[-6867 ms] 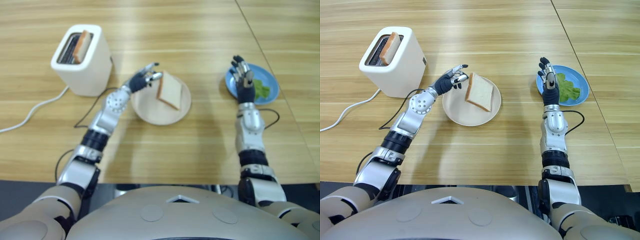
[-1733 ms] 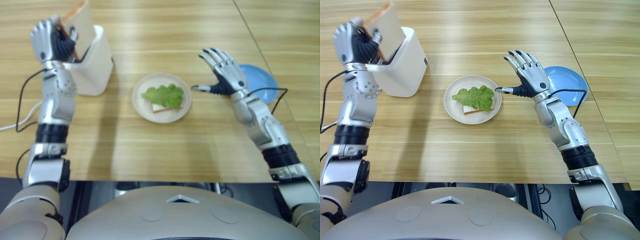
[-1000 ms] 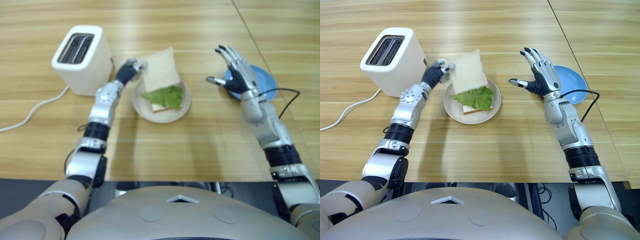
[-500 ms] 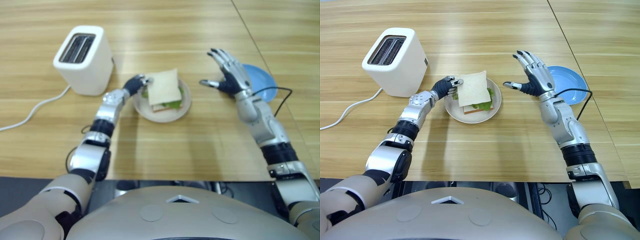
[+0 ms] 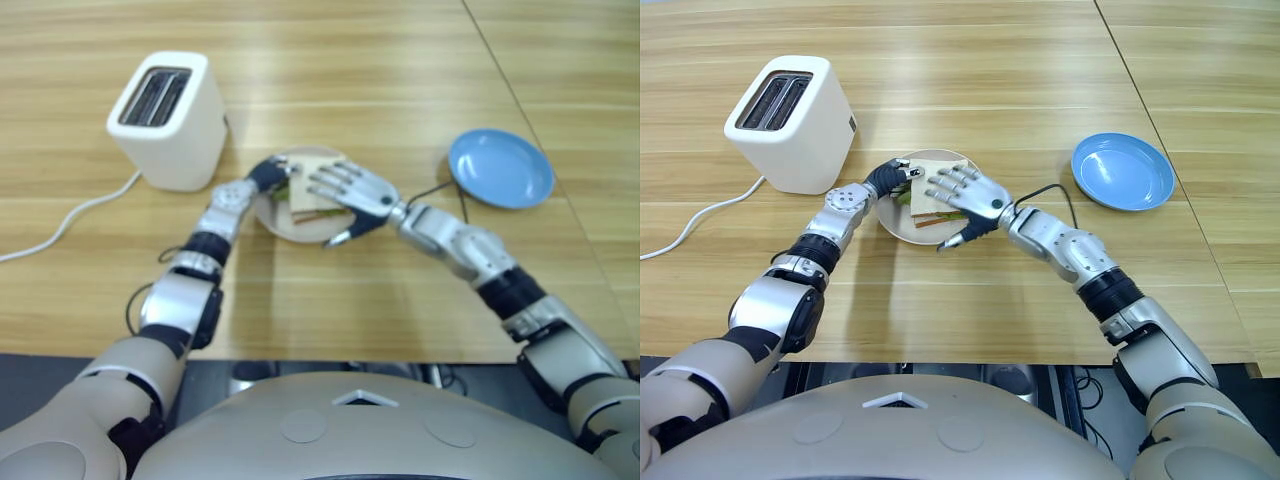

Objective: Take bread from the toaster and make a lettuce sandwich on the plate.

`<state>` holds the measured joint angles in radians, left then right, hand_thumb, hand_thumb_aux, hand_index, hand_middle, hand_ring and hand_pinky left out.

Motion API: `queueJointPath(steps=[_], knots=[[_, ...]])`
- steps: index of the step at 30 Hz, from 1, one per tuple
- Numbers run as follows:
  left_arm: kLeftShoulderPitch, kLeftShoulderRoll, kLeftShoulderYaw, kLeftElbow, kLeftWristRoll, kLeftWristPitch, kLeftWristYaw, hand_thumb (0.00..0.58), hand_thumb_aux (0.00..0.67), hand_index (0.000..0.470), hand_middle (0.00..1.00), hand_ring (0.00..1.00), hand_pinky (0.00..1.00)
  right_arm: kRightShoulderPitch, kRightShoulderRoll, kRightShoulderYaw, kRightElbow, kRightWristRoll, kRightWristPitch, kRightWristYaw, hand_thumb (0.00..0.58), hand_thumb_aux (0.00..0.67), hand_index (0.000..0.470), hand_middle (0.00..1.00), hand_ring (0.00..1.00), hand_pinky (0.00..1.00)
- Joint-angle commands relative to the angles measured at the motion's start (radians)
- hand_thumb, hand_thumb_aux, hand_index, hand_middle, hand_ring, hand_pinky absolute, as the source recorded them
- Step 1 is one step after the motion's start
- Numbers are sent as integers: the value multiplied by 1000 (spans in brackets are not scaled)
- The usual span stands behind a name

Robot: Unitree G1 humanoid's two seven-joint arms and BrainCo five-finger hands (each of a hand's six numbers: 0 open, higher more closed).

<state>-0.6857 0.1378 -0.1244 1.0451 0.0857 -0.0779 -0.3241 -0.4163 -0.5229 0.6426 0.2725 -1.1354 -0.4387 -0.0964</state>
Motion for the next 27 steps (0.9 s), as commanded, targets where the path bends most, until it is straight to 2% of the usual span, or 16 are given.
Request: queueJointPath(steps=[1,7,11,12,13,14,15,17,21,27], knots=[[14,5,-11,57,33,17,22,580,670,460,1000,1000,1000,-22,15,69,103,-41,-3,55,0,0,0,0,0,0],[21,19,-7,22,43,5,25,580,670,460,1000,1000,1000,3,24,134,240,-4,-13,200,0,0,0,0,0,0],[59,36,-9,-116,52,-7,32,580,670,460,1000,1000,1000,19,29,150,281,26,-13,253,0,0,0,0,0,0],[74,46,-11,-175,62,-11,44,549,515,354,1000,1000,1000,23,33,152,288,36,-17,256,0,0,0,0,0,0],[88,59,-16,-235,76,-24,54,337,236,162,1000,1000,1000,28,37,152,292,47,-22,256,0,0,0,0,0,0],[103,73,-17,-299,94,-35,77,0,0,0,224,224,224,32,39,154,293,55,-23,256,0,0,0,0,0,0],[114,91,-13,-357,120,-37,121,0,0,0,0,0,0,37,41,155,294,64,-26,255,0,0,0,0,0,0],[131,136,7,-462,185,-31,227,0,0,0,0,0,0,43,44,157,294,77,-32,252,0,0,0,0,0,0],[169,211,26,-606,286,38,346,0,0,0,0,0,0,44,45,164,291,86,-37,248,0,0,0,0,0,0],[232,294,29,-727,349,154,318,0,0,0,0,0,0,45,35,166,253,76,-57,205,0,0,0,0,0,0]])
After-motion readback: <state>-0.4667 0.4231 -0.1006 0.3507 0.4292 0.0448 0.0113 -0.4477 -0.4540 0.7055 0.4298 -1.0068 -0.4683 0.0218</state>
